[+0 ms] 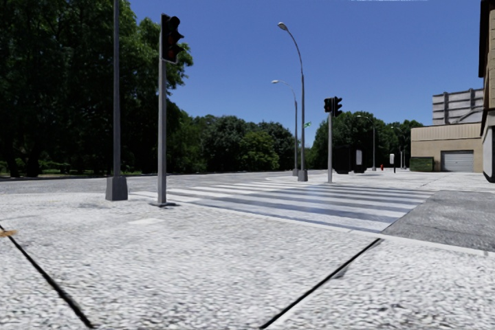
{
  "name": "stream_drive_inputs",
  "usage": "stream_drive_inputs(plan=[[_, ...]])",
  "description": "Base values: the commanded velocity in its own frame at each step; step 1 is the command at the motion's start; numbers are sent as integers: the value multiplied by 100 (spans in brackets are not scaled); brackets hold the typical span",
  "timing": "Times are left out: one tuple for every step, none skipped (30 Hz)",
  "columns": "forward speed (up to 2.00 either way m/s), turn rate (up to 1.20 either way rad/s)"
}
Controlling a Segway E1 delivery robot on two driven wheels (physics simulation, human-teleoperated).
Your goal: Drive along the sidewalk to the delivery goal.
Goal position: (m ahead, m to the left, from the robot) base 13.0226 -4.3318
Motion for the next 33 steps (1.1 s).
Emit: stream_drive_inputs(plan=[[152, -43], [152, -47], [153, -48], [153, -48], [153, -49], [154, -49], [154, -49], [155, -49], [155, -49], [155, -49], [155, -49], [155, -49], [155, -49], [155, -49], [155, -49], [156, -46], [157, -4], [157, -4], [166, 0], [175, 0], [175, 0], [177, 0], [177, 0], [177, 0], [177, 0], [177, 0], [177, 0], [177, 0], [177, -7], [177, -24], [177, -32], [177, -32], [177, -34]])
